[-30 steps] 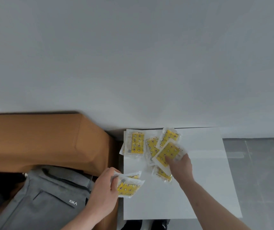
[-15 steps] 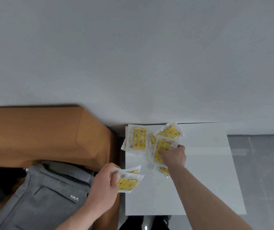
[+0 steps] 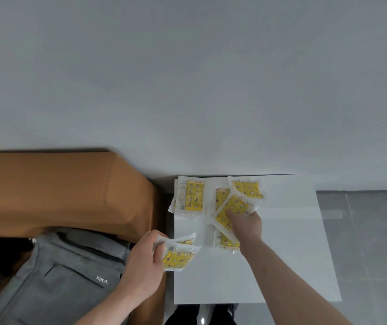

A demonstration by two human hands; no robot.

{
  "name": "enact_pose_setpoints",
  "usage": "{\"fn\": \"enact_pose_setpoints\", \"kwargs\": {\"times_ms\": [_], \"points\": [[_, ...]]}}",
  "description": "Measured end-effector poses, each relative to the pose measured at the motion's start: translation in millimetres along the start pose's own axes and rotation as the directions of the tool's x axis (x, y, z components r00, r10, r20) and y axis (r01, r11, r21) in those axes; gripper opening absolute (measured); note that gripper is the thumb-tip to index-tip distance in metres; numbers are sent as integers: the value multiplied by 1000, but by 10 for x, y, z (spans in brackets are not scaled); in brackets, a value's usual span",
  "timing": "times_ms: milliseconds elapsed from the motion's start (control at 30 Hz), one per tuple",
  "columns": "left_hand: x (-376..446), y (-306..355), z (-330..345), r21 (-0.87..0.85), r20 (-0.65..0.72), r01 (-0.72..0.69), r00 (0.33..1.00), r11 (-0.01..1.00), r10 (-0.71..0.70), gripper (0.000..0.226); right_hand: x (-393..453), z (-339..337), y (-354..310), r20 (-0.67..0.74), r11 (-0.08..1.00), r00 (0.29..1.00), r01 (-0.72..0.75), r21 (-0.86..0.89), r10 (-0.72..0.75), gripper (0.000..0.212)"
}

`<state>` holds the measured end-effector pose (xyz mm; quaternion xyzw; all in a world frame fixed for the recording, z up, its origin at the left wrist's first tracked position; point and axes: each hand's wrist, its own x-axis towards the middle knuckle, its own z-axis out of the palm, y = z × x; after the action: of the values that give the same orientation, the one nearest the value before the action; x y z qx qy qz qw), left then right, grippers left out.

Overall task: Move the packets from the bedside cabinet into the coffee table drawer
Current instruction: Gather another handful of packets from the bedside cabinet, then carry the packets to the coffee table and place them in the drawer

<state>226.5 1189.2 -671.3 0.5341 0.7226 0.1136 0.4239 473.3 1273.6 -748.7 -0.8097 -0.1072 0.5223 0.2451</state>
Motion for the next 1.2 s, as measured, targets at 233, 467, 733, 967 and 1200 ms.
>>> {"fn": "enact_pose_setpoints", "kwargs": {"times_ms": [233, 467, 733, 967, 1200], "points": [[33, 13, -20, 7, 0, -4, 1000, 1000, 4, 22, 39, -238, 59, 75, 977, 985, -166, 133, 157, 22], [-36, 145, -108, -29, 23, 21, 1000, 999, -21, 23, -428, -567, 434, 23, 990, 999, 27, -139, -24, 8], [-29, 316, -153, -23, 87, 11, 996, 1000, -9, 24, -699, -1009, 529, -23, 982, 997, 65, -176, -70, 8], [-23, 524, -95, -36, 151, -13, 988, 999, 19, 24, -976, -1231, 530, -41, 997, 999, -39, -62, 36, 6], [-170, 848, -263, 6, 212, -64, 975, 998, 61, 27, -1341, -1349, 319, -56, 1000, 998, -23, -4, 23, 9]]}}
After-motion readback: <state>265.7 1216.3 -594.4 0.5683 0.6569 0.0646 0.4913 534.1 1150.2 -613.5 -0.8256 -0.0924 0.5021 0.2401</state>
